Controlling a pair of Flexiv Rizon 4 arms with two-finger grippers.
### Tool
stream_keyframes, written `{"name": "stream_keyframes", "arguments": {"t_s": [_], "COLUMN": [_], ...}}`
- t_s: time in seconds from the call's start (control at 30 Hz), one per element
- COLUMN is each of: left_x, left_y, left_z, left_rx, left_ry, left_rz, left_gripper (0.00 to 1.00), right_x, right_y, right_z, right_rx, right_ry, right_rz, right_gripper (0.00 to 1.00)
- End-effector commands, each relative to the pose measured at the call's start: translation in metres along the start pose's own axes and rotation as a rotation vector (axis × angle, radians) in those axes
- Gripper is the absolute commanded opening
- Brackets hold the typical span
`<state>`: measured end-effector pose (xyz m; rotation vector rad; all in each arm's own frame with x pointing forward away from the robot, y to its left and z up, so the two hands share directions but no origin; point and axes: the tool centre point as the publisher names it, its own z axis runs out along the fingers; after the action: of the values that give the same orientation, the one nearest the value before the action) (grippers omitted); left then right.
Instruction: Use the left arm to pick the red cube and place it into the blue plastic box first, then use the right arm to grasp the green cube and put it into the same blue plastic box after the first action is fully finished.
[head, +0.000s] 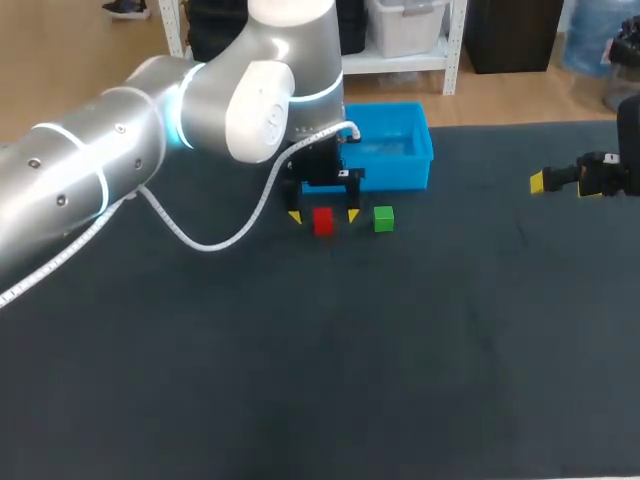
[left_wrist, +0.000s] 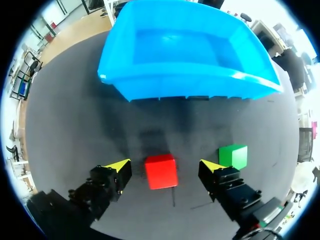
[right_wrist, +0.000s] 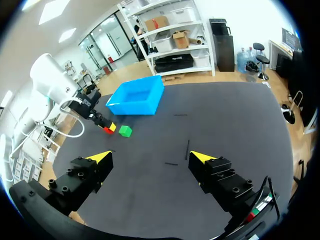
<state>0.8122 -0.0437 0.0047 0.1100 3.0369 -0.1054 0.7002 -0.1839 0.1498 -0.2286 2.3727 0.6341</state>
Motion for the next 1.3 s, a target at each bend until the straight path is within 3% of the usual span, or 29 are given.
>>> {"name": "stream_keyframes", "arguments": {"t_s": [0.03, 0.67, 0.7, 0.77, 0.87, 0.9, 0.93, 0.97, 1.3], "left_x": [0.005, 0.012, 0.012, 0.012, 0.012, 0.012, 0.011, 0.011, 0.011], "left_y": [0.002, 0.007, 0.007, 0.007, 0.007, 0.007, 0.007, 0.007, 0.007], "left_z": [0.0, 0.006, 0.006, 0.006, 0.006, 0.007, 0.008, 0.008, 0.009], "left_rx": [0.002, -0.003, -0.003, -0.002, -0.002, -0.002, -0.004, -0.005, 0.001], "left_ry": [-0.008, 0.004, 0.005, 0.007, 0.007, 0.007, 0.007, 0.007, 0.003], "left_rz": [-0.009, -0.038, -0.038, -0.039, -0.038, -0.037, -0.036, -0.035, -0.022], "left_gripper": [0.89, 0.81, 0.77, 0.48, 0.31, 0.22, 0.07, 0.0, 0.0], "right_x": [0.0, 0.0, 0.0, 0.0, 0.0, 0.0, 0.0, 0.0, 0.0], "right_y": [-0.001, -0.001, -0.001, -0.001, -0.001, -0.001, -0.001, -0.001, -0.001], "right_z": [0.0, 0.0, 0.0, 0.0, 0.0, 0.0, 0.0, 0.0, 0.0], "right_rx": [-0.001, -0.001, -0.001, -0.001, -0.001, -0.001, -0.001, -0.001, -0.001], "right_ry": [0.001, 0.001, 0.001, 0.001, 0.001, 0.001, 0.001, 0.001, 0.001], "right_rz": [-0.001, -0.001, -0.001, -0.001, -0.001, -0.001, -0.001, -0.001, -0.001], "right_gripper": [1.0, 1.0, 1.0, 1.0, 1.0, 1.0, 1.0, 1.0, 1.0]}}
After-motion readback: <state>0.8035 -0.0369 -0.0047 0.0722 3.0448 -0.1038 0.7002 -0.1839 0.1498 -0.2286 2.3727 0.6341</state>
